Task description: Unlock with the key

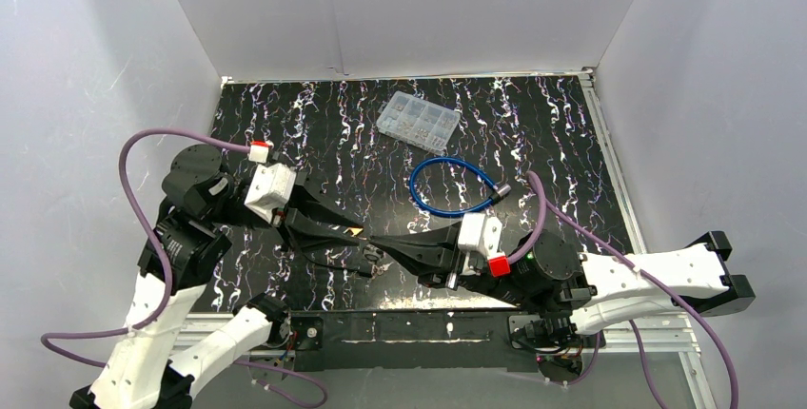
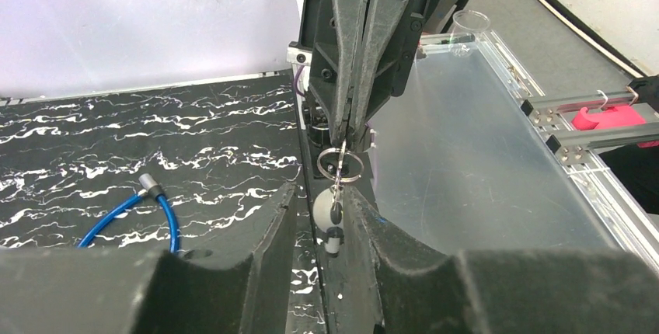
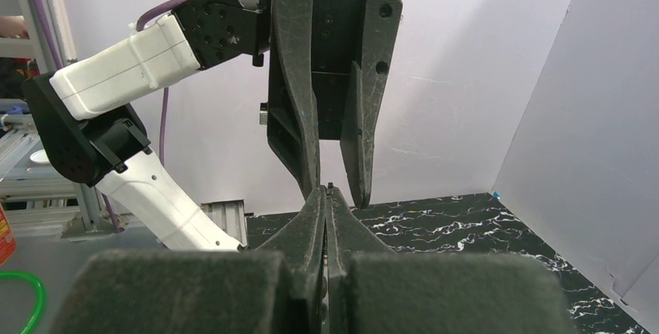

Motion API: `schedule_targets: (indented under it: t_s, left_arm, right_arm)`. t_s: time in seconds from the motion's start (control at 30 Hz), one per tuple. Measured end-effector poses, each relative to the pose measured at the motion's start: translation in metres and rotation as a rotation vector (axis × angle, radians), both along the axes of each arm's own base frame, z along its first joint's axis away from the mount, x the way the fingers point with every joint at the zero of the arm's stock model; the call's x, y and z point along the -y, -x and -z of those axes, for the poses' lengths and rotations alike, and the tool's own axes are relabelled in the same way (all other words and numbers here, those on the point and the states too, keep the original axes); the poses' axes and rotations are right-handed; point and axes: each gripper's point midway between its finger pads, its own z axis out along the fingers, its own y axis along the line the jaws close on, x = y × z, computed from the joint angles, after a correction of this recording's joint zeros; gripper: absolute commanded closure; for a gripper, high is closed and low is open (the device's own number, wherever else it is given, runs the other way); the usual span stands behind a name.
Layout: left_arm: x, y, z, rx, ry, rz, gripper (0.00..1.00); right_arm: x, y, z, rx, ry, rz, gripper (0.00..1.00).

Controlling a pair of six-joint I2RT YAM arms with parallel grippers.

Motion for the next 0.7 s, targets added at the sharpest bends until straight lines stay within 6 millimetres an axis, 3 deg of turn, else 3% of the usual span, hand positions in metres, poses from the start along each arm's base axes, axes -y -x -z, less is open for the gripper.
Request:
schedule_targets:
  t_s: [0.1,0.2,0.23,0.5,0.7]
  left_arm:
    - [0.0006,-0.0011,0.0032,-0.009,-0.005,0.000,0.73]
    - [0.0014,-0.0026,0.0042,-0.014,-0.008,-0.001,0.89]
    - [0.0016,-0.0032,0.0045,-0.013,-0.009,-0.001,1.00]
    - [0.0010,-0.0041,0.0060,0.024,-0.008,-0.004,1.00]
    - [-0.0027,-0.0004,0.0040,0.061,-0.028,0.000,1.00]
  right_arm:
    - [0.0001,-0.0001,-0.0001,0.003,0.000,0.001,0.99]
    - [0.0001,-0.0002,-0.0001,0.005,0.001,0.002,0.99]
    - [0.0001,-0.0003,-0.0001,0.006,0.001,0.003,0.99]
    - [0.0010,-0.0030,-0.0008,0.013,0.000,0.019,0.99]
    - [0.0015,0.0022,0.0058,0.006,0.056,-0.014,0.79]
